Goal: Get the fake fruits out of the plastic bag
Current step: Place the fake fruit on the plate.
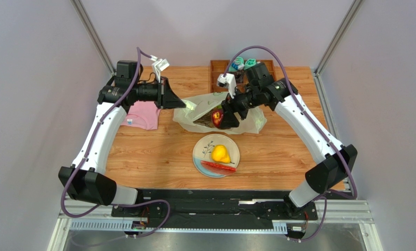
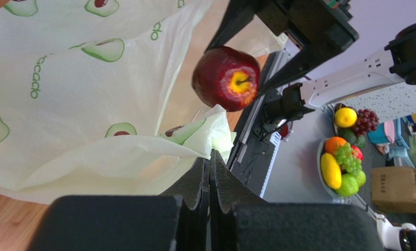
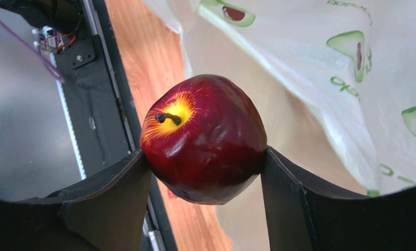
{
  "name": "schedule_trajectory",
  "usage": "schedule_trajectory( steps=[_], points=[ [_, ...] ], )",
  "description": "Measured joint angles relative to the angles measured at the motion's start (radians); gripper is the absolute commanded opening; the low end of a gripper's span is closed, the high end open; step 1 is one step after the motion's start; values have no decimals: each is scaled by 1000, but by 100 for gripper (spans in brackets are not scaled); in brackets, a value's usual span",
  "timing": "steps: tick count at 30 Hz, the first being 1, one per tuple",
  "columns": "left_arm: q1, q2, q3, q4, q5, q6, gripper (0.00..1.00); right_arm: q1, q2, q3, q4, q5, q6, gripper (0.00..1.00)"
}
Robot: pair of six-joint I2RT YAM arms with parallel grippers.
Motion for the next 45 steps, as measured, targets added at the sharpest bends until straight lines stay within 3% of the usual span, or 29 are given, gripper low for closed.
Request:
schedule_trajectory(
  steps=[6, 12, 17, 26, 33, 35, 36, 39, 44, 45],
  points=[
    [0, 0, 0, 0, -35, 2, 0, 18, -161, -29, -175, -6, -99, 32],
    [0, 0, 18, -1, -46, 3, 0, 55, -363, -254, -280, -19, -175, 31],
    [0, 0, 64, 0, -50, 3, 0, 47, -229, -366, -282, 49, -121, 32],
    [0, -11, 72, -8, -66, 17, 0, -102, 1, -320, -145, 136, 109, 35],
    [0, -36, 69, -26, -84, 47, 0, -111, 166, -317, -96, 112, 203, 39],
    [0, -39, 66, -36, -88, 53, 0, -110, 209, -317, -88, 113, 213, 44],
    [0, -39, 63, -41, -89, 57, 0, -110, 227, -317, -85, 113, 219, 54],
    [0, -39, 55, -51, -99, 68, 0, -110, 264, -315, -79, 114, 241, 74],
    [2, -39, 50, -64, -113, 74, 0, -110, 287, -314, -74, 116, 263, 87],
    [2, -39, 50, -65, -113, 75, 0, -110, 288, -309, -80, 114, 263, 100]
  ],
)
